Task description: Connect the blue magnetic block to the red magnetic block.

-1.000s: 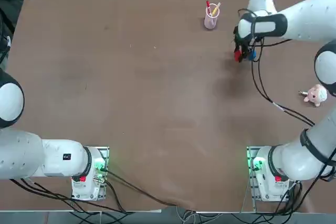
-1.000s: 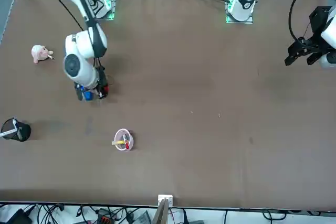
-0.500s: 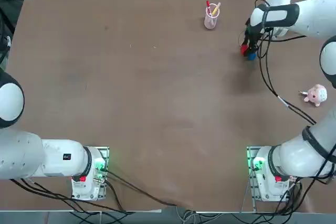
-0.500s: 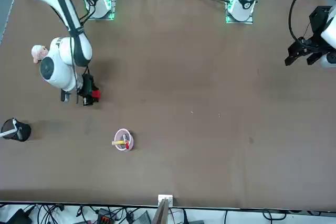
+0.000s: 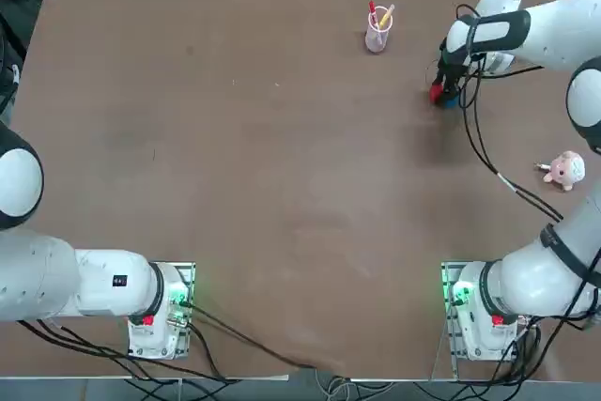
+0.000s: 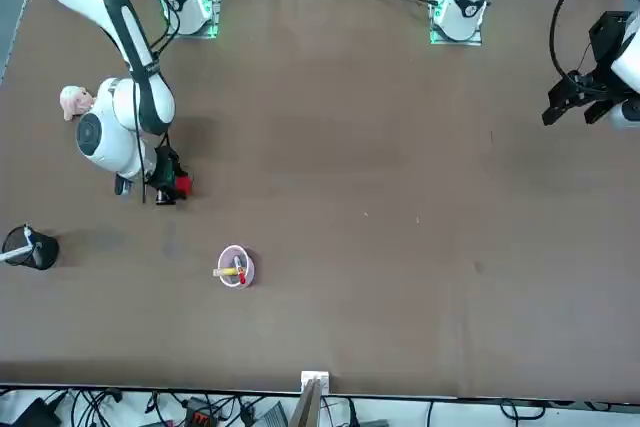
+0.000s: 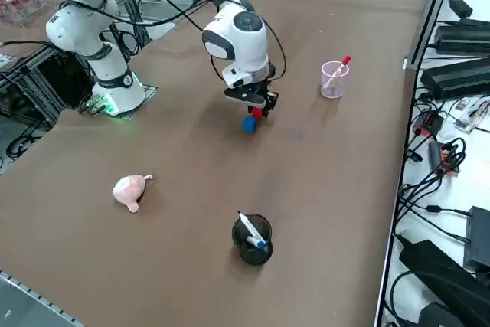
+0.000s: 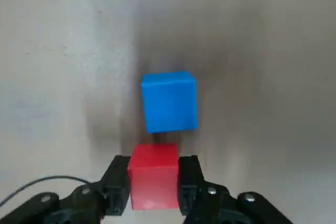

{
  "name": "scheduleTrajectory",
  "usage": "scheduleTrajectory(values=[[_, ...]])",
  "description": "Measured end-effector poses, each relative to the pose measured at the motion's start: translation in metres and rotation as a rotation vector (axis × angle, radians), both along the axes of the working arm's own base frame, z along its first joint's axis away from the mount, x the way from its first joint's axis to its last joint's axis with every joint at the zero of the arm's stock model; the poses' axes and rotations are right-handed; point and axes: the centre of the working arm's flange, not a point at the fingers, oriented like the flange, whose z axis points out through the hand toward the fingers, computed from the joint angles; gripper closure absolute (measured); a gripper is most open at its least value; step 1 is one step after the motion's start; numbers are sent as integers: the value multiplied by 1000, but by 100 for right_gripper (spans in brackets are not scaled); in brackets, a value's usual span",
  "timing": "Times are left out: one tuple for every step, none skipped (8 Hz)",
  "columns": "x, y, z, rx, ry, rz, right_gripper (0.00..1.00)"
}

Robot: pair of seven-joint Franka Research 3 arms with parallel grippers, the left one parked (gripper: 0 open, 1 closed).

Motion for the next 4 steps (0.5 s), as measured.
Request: scheduleTrajectory(values=[[-3,0,-3,-1,7,0,52],[-4,-1,-4,-1,9,-2,52],[-4,-5,-4,-1,9,-8,52],[-4,-10,-4,0,15,-13,52]])
